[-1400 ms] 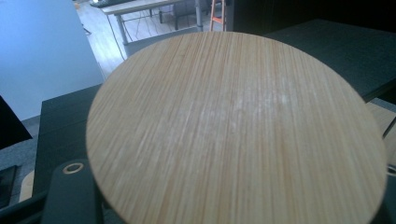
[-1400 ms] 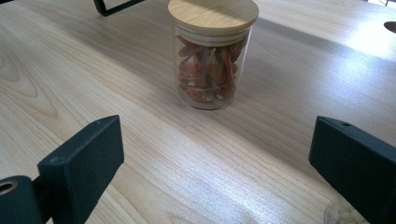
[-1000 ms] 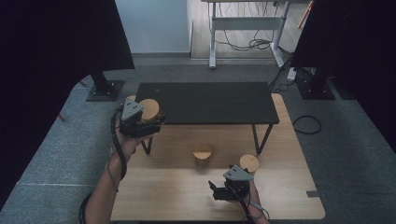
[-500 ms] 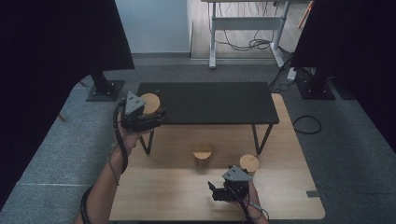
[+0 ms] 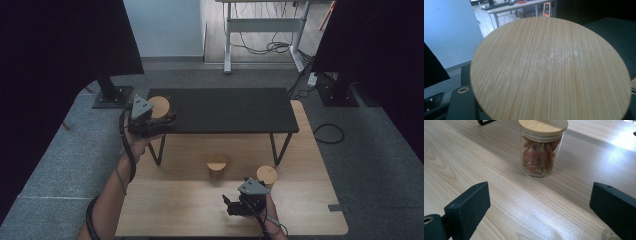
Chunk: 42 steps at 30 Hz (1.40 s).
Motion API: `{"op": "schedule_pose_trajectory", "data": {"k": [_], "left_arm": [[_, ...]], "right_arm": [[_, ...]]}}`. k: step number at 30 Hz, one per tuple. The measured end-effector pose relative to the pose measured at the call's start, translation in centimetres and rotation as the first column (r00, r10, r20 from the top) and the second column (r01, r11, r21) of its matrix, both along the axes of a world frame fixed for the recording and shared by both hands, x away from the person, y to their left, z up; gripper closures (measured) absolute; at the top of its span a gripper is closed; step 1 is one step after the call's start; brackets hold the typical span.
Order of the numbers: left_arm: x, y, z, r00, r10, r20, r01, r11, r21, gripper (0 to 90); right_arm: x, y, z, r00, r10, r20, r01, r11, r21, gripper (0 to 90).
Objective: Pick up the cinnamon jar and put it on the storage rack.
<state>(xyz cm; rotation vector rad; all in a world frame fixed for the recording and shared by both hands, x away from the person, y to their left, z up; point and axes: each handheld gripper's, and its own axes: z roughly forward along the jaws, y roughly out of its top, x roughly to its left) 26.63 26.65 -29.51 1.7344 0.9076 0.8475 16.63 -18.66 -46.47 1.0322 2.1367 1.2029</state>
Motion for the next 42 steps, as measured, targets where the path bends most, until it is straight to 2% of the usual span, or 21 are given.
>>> {"op": "schedule_pose_trajectory", "data": {"k": [4,18,20,30,42], "left_arm": [[0.2,-0.1,0.1,1.0000,-0.001,0.005,0.001,0.9998,0.018,25.1],[1.1,-0.3,-0.3,0.9999,0.003,0.010,-0.003,0.9997,0.023,25.1],[1.2,-0.4,-0.3,0.9999,0.007,0.008,-0.007,0.9994,0.034,25.1],[1.8,0.0,-0.4,0.9998,0.017,0.005,-0.017,0.9997,0.019,25.1],[2.5,0.1,-1.0,0.9988,0.044,-0.020,-0.045,0.9990,-0.006,25.1]], "right_arm": [[0.0,0.1,0.0,1.0000,0.001,-0.001,-0.001,1.000,-0.003,2.6],[0.0,-0.1,0.0,0.9999,-0.010,0.004,0.010,1.000,-0.001,2.6],[0.0,-0.1,0.0,0.9999,-0.010,0.005,0.010,1.000,-0.001,2.6],[0.1,0.1,-0.1,1.0000,-0.006,-0.002,0.006,1.000,-0.008,2.6],[0.2,-0.1,-0.1,0.9999,-0.014,-0.002,0.014,1.000,-0.004,2.6]]}}
